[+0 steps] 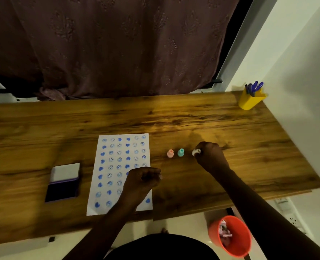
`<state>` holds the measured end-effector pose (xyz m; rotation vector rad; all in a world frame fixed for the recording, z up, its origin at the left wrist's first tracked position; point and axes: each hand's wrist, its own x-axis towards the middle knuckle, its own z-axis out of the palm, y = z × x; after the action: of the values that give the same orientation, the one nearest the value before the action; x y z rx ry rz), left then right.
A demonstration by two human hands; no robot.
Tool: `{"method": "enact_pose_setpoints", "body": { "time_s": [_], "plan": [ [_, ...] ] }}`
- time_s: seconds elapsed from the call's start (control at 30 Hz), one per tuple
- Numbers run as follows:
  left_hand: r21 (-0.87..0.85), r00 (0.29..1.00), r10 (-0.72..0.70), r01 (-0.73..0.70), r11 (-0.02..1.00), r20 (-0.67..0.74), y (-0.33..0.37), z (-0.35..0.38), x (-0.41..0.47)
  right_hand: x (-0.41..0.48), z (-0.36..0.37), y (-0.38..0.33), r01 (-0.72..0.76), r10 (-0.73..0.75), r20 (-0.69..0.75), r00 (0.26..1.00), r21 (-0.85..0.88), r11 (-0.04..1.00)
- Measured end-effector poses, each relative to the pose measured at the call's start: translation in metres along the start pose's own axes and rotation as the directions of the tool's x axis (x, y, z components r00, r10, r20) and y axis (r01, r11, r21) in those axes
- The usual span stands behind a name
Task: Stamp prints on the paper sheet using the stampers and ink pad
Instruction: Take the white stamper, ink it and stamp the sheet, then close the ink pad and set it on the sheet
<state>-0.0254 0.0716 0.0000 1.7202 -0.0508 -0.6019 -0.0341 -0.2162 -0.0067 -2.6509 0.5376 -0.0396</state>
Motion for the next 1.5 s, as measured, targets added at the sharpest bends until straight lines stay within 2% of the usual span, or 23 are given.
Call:
{"method": "enact_pose_setpoints", "body": {
  "time_s": [0.4, 0.63, 0.77, 0.93, 1.13, 1.37, 1.5],
  "plan": [
    [-0.018, 0.999, -0.008, 0.007, 1.0, -0.035, -0.003, 0.0, 0.01, 0.012, 0.012, -0.002, 0.04, -0.041, 0.053, 0.998, 0.027, 0.999],
    [-0.046, 0.996, 0.003, -0.007, 0.999, -0.094, -0.002, -0.019, 0.009, 0.001, -0.003, -0.022, -0.003, 0.005, 0.01, 1.0, -0.111, 0.994],
    [-0.028, 0.989, -0.001, -0.003, 1.0, -0.15, -0.003, -0.044, 0.005, -0.014, -0.009, -0.064, 0.062, -0.062, -0.064, 0.996, -0.013, 0.998],
    [-0.088, 0.972, -0.027, 0.007, 0.996, -0.235, -0.005, -0.088, -0.003, -0.033, 0.009, -0.132, 0.134, -0.127, -0.05, 0.991, 0.181, 0.974],
    [-0.056, 0.94, -0.011, -0.008, 0.998, -0.342, -0.015, -0.159, -0.013, -0.039, 0.045, -0.206, 0.08, -0.125, 0.09, 0.988, 0.393, 0.916],
    [-0.075, 0.894, -0.1, 0.075, 0.994, -0.438, -0.046, -0.231, -0.021, -0.045, 0.103, -0.275, -0.026, -0.126, 0.29, 0.949, 0.469, 0.883],
    [0.126, 0.859, -0.007, 0.083, 0.989, -0.512, -0.061, -0.271, -0.023, -0.051, 0.133, -0.309, -0.014, -0.148, 0.343, 0.928, 0.428, 0.904]
  ]
}}
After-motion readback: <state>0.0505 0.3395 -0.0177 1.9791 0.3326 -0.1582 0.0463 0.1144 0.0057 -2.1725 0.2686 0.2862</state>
